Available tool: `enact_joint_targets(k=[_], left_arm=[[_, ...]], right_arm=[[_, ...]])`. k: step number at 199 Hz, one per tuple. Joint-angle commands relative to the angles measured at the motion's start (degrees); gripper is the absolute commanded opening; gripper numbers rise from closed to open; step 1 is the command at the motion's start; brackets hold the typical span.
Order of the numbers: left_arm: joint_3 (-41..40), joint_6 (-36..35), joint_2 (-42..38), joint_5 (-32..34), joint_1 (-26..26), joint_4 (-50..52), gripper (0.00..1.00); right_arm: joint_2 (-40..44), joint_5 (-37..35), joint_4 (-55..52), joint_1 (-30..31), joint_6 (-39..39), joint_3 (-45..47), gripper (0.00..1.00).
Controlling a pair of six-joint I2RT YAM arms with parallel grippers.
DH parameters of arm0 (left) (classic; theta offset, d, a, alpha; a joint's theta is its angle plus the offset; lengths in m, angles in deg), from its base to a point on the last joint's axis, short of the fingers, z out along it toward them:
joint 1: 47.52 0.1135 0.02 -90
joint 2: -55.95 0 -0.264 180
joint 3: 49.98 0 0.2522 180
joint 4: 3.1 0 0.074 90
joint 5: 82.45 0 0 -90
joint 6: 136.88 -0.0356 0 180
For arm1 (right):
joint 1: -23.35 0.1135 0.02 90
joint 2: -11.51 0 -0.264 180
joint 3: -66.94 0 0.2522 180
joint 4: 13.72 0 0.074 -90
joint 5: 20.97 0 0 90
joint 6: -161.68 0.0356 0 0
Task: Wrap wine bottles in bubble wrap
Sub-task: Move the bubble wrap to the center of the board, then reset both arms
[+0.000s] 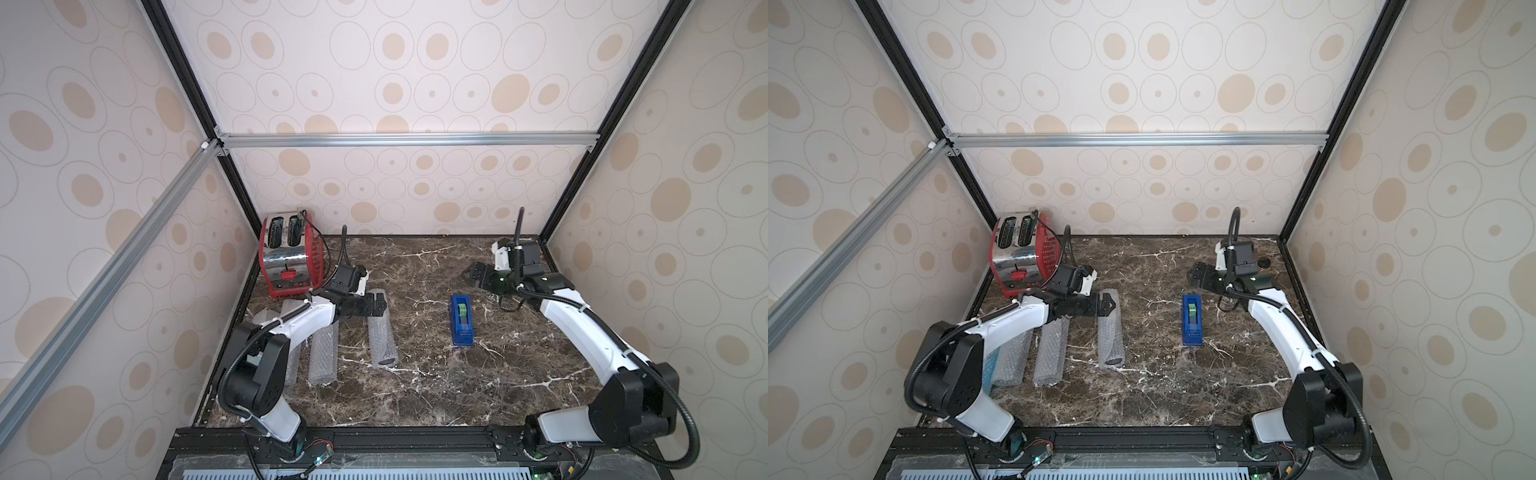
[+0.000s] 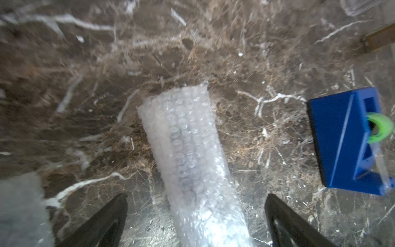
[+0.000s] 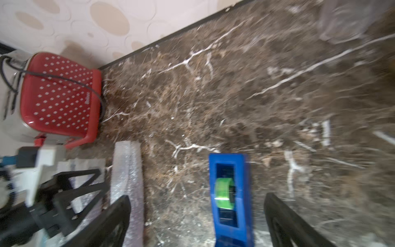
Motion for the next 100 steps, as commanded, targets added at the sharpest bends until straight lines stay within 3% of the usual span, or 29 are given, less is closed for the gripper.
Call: enact_joint_targets(k=[1,39,82,100], left_arm=[[-0.09,-8.9,-6.75,3.26,0.41,0.29,0.99],[-1.39,-15.12,-14.84,4.7,6.19,-0.98,0.99],[-8.05,-22.24,-21.79,6.05,14.49,-4.43,0.99],[-13.24,-22.14,-23.34,4.29,19.18,-8.99,1.0]], right_arm=[[4.4,-9.1,0.5,-1.25,-7.57,4.34,1.0],[6.12,-14.93,7.2,-2.79,-13.21,10.81,1.0],[4.19,-17.06,18.2,-5.78,-16.04,18.74,1.0],[3.48,-17.07,23.86,-7.55,-16.0,22.38,1.0]])
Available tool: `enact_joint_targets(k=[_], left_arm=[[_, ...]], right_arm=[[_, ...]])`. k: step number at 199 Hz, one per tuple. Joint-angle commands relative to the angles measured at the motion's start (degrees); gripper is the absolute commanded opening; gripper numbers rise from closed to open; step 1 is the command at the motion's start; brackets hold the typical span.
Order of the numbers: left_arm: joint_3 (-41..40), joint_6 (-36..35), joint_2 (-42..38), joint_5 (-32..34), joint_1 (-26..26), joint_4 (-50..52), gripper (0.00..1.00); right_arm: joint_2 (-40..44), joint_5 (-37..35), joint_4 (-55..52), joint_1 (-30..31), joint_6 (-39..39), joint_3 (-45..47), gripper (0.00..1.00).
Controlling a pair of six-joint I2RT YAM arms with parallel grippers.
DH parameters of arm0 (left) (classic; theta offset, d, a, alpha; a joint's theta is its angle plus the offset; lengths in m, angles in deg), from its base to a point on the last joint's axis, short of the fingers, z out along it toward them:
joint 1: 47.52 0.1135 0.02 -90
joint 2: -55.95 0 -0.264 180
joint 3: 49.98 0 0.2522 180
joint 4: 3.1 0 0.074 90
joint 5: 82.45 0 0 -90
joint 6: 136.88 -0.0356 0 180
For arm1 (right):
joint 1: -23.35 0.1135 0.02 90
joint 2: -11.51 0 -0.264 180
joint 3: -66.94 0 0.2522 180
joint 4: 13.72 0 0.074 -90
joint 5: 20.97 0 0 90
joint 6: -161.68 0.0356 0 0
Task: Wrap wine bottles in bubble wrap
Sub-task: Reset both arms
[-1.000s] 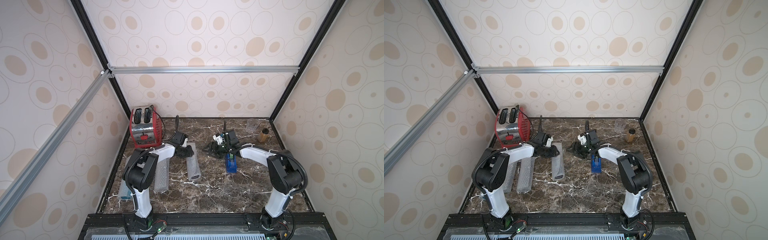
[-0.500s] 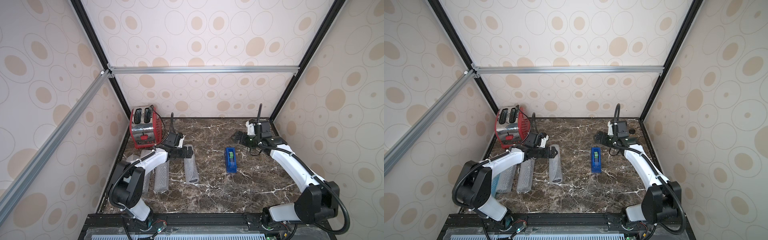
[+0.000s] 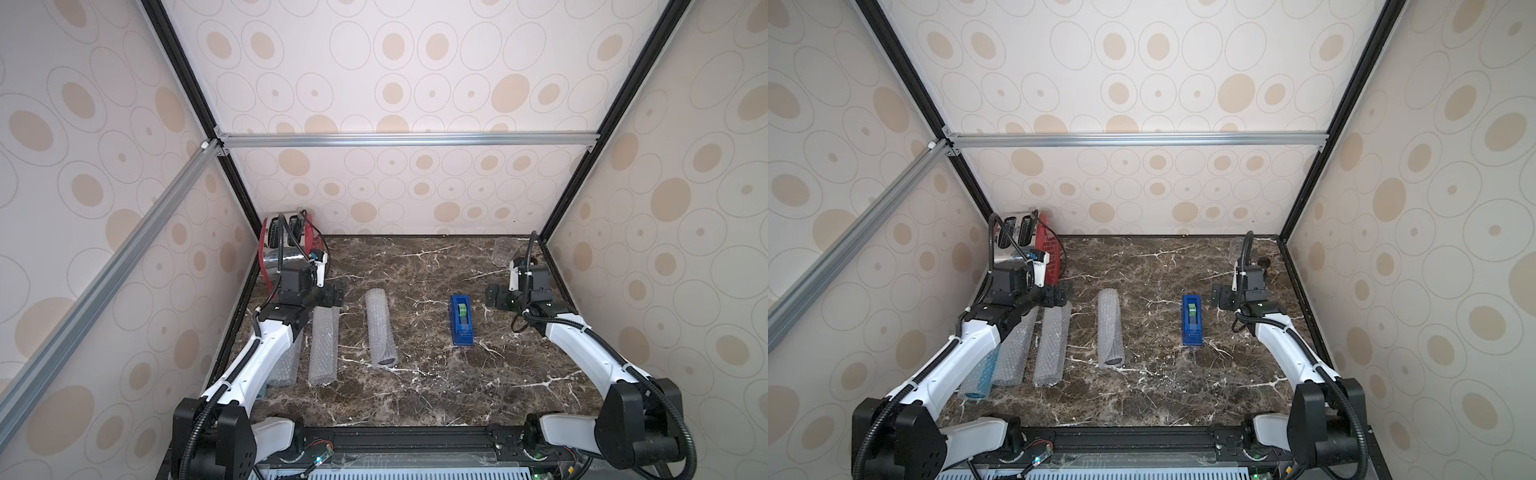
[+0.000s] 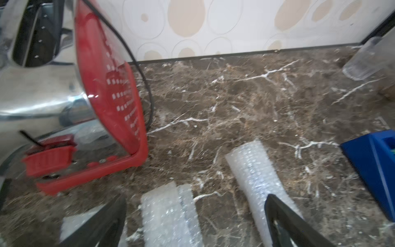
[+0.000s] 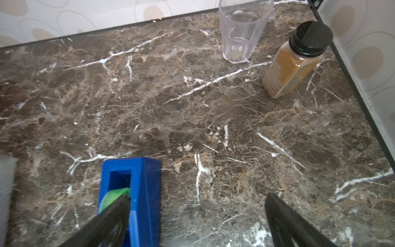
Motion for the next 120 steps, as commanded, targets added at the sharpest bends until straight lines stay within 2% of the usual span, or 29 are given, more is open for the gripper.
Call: enact_joint_targets(k=[1,45,89,101,120], left_arm=[[-5.0,-4.52,-1.94,-0.74,4.44,-4.86,1.0],[-16.56,-3.1,1.83,-4.18,13.3,-23.65,0.99],[-24.95,-4.8,6.35,-1.13,13.99,-42.5,0.99],[-25.85,-4.58,7.31,-0.89,14.0,-45.83,0.99],[-27.54,-3.14,8.95,-0.13,14.2,-53.04,0.99]], right_arm=[[-1.16,-2.12,10.02,-2.04,-2.59,4.11,1.0],[-3.23,-3.99,24.56,-3.9,-7.28,12.54,1.0],[-6.91,-1.74,37.89,-5.16,-8.35,19.18,1.0],[-6.98,-1.22,36.75,-5.11,-8.56,18.4,1.0],[-7.66,-1.09,42.09,-5.13,-7.67,19.66,1.0]])
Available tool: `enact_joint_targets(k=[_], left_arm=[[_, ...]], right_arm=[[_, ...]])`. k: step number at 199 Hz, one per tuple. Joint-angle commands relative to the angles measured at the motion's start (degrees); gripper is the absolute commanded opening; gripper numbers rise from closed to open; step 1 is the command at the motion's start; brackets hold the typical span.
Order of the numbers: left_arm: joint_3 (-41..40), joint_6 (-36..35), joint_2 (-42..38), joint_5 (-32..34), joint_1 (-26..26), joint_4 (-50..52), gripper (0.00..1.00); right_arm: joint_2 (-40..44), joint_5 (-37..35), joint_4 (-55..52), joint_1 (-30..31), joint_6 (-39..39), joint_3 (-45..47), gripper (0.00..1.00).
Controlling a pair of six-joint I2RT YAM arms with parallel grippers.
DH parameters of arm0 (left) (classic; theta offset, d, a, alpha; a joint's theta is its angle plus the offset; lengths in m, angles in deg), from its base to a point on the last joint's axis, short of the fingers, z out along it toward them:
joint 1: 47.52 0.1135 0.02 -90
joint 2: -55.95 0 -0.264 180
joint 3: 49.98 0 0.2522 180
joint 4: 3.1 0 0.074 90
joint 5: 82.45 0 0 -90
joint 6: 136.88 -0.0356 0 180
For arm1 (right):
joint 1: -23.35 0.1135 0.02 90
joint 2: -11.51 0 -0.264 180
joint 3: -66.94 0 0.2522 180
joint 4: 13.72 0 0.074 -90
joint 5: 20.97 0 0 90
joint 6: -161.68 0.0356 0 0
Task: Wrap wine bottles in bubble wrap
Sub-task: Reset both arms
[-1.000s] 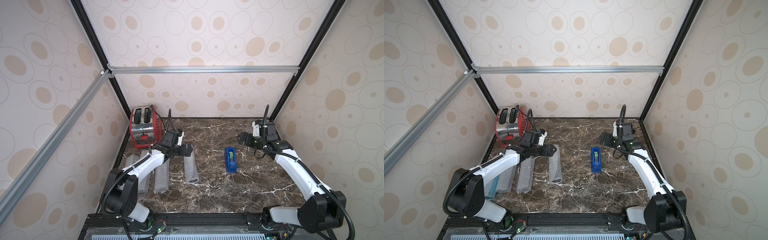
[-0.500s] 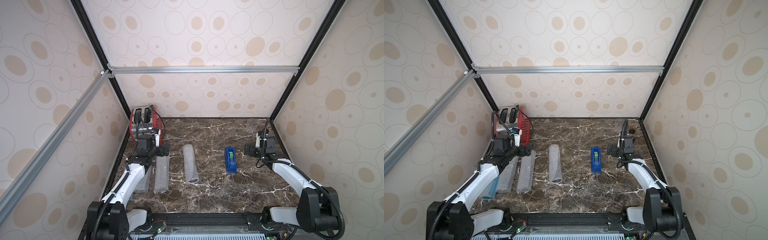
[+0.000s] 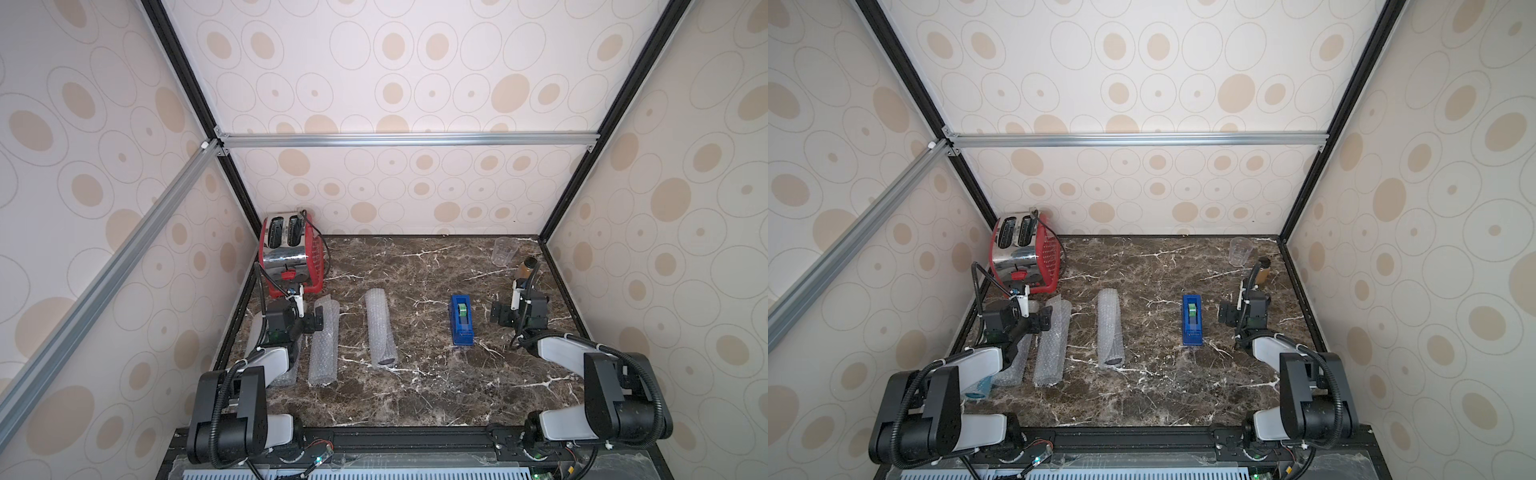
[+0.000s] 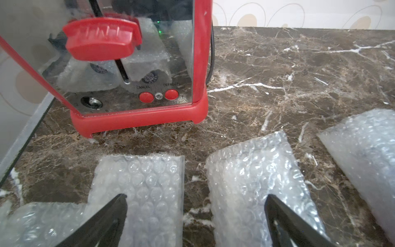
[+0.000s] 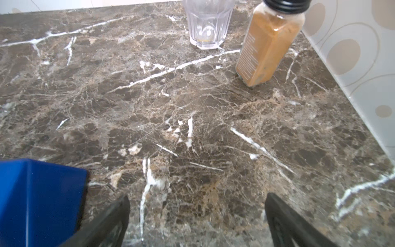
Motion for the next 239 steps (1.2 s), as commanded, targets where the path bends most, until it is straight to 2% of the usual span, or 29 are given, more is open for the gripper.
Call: enact_joint_targets(k=[1,30,45,60,76,92,108,123,201,216,239], left_arm=[[-1.17,-0.19,1.53,1.35,0.53,-15.01,0.99],[-4.9,0.93,9.82,2.69,0.46,-30.27,0.99],[-6.62,2.32,13.25,4.96,0.46,-37.62,0.99],[-6.02,2.01,11.37,5.79,0.46,-32.97,0.99],[-3.05,3.22,12.1,8.33,0.46,-28.75,0.99],[-0.76,2.06,11.72,10.36,-0.95,-23.4,0.99],[0.37,1.54,11.71,12.05,-1.84,-21.43,0.99],[0.29,1.54,11.67,12.08,-1.87,-21.72,0.99],[1.22,0.79,11.85,14.22,-2.93,-20.07,0.99],[1.27,0.79,11.71,14.57,-3.03,-19.78,0.99],[0.99,0.79,11.59,14.52,-3.03,-20.08,0.99]], right_arm=[[-0.44,1.02,9.38,-0.24,-0.91,0.93,1.0],[-4.68,1.65,14.14,-0.11,-1.47,0.66,1.0],[-4.25,3.58,14.83,-0.01,-2.32,1.53,1.0],[-4.74,4.11,20.21,0.01,-2.66,4.68,1.0],[-7.99,3.73,33.26,0.01,-2.51,8.91,1.0],[-5.97,2.79,25.71,0.07,-2.06,7.18,1.0],[-7.42,1.31,28.76,0.81,-2.66,7.34,1.0],[-6.37,1.16,25.33,0.87,-2.62,6.58,1.0],[-6.57,0.9,26.31,1.04,-2.76,6.92,1.0],[-5.99,0.28,28.45,1.07,-2.67,8.31,1.0],[-2.44,-1.01,38.99,1.03,-2.24,15.33,0.99]])
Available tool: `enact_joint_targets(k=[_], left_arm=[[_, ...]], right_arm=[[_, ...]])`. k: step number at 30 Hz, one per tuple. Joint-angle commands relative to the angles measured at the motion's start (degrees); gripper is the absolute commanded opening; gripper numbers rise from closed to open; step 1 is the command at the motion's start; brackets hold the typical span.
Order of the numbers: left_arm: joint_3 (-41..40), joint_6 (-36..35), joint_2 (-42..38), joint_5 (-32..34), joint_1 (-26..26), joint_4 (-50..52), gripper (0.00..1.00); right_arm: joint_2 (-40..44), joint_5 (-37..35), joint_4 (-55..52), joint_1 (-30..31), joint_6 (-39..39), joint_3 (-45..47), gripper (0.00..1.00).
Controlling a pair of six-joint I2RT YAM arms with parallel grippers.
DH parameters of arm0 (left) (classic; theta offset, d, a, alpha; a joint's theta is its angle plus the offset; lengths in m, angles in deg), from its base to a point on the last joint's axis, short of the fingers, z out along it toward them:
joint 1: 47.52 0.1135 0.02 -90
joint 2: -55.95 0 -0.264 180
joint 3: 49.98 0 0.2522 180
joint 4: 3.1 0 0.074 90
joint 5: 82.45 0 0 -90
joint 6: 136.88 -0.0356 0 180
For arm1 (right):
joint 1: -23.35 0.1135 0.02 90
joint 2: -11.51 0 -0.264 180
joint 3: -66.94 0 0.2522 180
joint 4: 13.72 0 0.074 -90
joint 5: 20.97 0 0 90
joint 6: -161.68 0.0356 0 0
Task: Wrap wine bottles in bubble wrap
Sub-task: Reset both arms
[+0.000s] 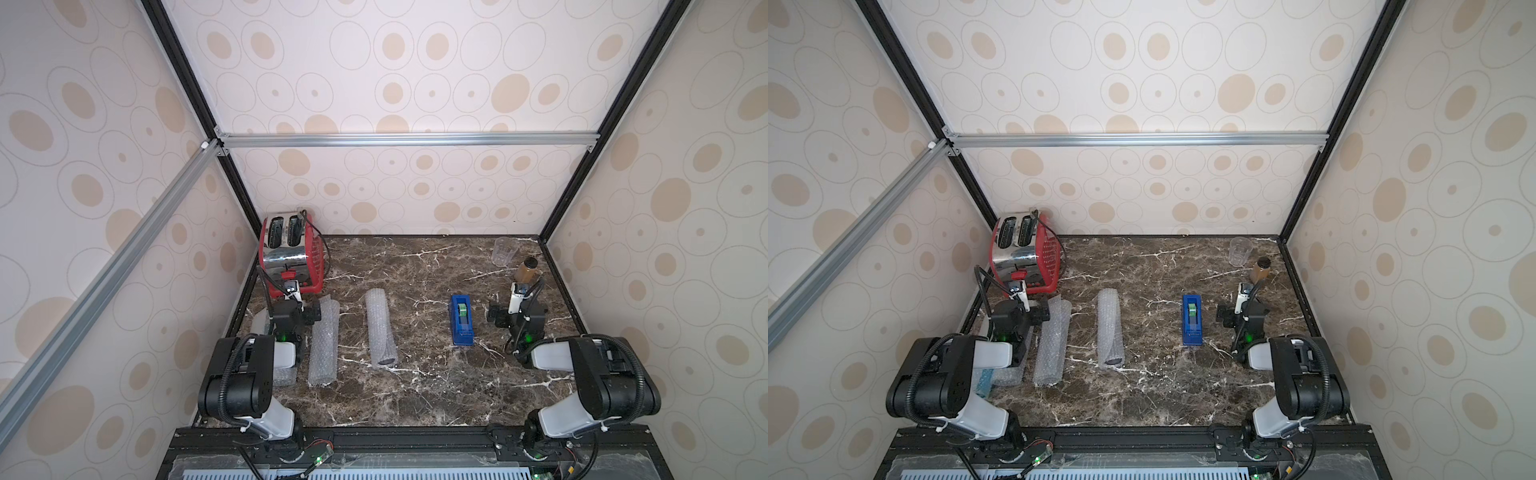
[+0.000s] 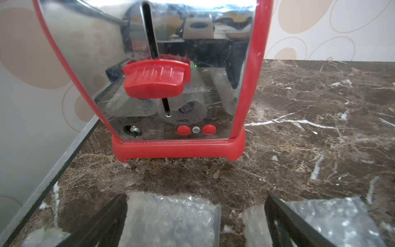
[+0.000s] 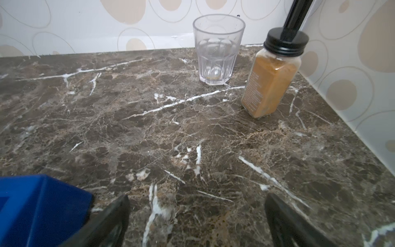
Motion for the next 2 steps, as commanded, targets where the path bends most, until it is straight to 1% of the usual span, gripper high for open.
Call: enact_joint_targets(k=[1,2], left_arm=[[1.25,-1.05,-0.71,1.08,-0.29,0.29,0.99],[1.33,-1.05,-0.58,1.08,-0.23,0.23,0.99]], right_arm=[[4.14,-1.67,10.08,0.27,-0.33,5.88,0.99],[5.98,-1.37,9.86,0.28,-0.49,7.07,0.99]])
